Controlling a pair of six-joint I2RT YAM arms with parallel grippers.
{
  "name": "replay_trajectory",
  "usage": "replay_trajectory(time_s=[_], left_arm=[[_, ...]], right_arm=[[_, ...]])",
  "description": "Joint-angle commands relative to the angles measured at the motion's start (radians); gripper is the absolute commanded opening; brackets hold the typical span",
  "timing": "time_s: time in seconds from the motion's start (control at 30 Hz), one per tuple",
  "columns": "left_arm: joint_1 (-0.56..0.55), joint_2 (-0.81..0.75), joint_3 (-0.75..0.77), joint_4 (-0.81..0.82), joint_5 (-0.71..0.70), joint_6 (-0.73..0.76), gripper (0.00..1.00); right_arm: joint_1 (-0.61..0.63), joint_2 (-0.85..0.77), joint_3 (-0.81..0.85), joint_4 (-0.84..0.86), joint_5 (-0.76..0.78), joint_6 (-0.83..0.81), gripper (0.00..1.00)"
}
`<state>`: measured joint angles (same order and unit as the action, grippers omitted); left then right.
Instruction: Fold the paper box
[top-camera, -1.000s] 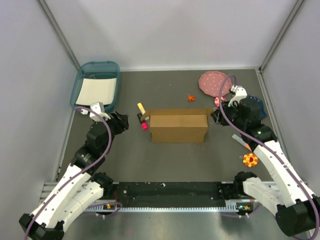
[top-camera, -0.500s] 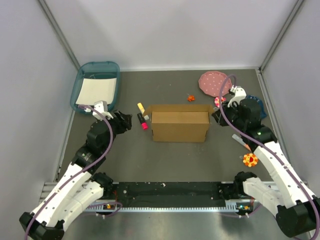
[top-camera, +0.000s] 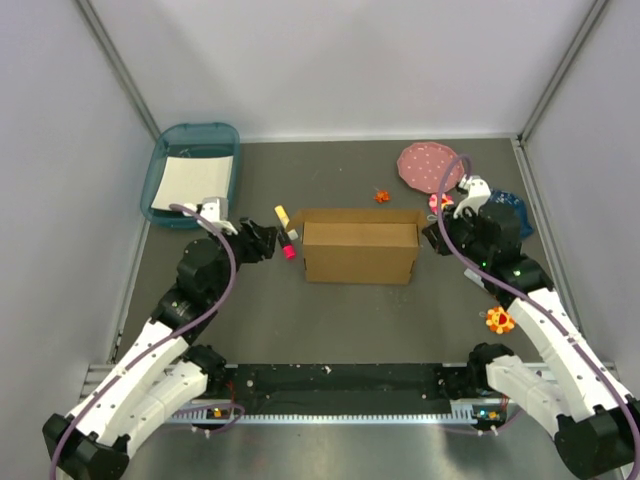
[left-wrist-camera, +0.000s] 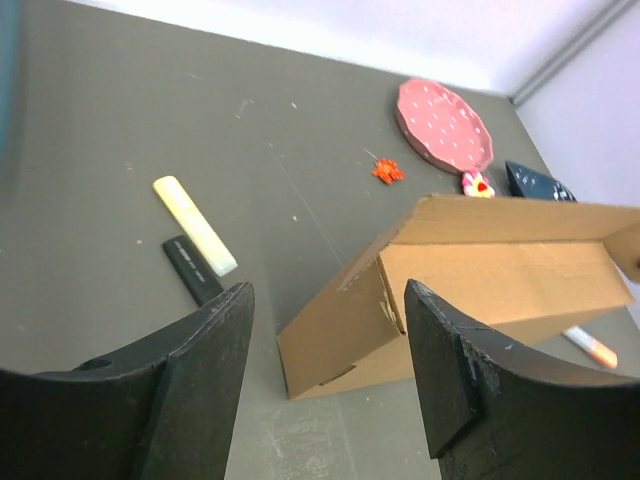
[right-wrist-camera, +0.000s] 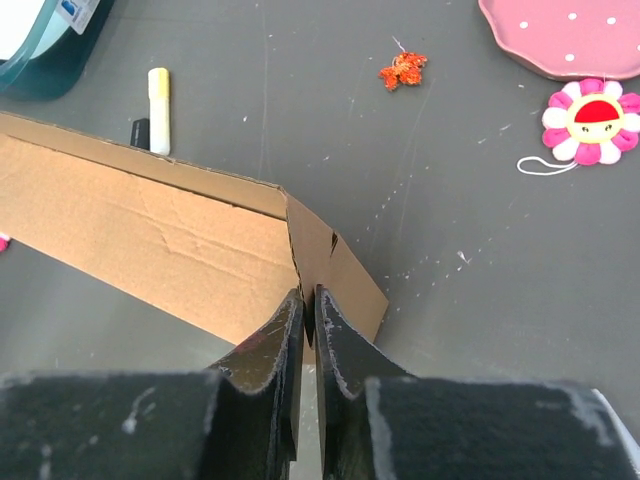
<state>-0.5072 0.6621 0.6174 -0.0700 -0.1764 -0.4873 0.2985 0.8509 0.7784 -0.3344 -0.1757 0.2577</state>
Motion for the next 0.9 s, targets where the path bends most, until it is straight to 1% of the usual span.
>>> replay_trajectory(time_s=[0.0,0.07,0.13,0.4,0.67,0.8,0.87], left_arm=[[-0.001,0.030,-0.042,0.159,0.155,0.053,0.67],[-0.001,0.042,-0.051,0.191,0.219,0.085,0.68],[-0.001,0.068,-0.045,0.200,0.242,0.111,0.68],[-0.001,0.174,-0.005,0.231,0.216,0.127,0.67],[0.001,0.232,0.036,0.262,0.187,0.151,0.66],[0.001,0.274,0.068,0.268,0.195,0.173,0.65],[0.001,0.283,0.071,0.276,0.207,0.176,0.63]], right_arm=[[0.013,-0.019,-0.010,0.015,0.004,0.008,0.06],[0.013,-0.019,-0.014,0.015,-0.002,0.011,0.06],[0.013,-0.019,-0.018,0.023,-0.004,0.015,0.06],[0.014,-0.018,-0.025,0.038,-0.015,0.015,0.05],[0.016,-0.024,-0.036,0.044,-0.019,0.018,0.04],[0.016,-0.024,-0.045,0.051,-0.021,0.023,0.04],[0.017,-0.023,-0.048,0.051,-0.022,0.026,0.04]])
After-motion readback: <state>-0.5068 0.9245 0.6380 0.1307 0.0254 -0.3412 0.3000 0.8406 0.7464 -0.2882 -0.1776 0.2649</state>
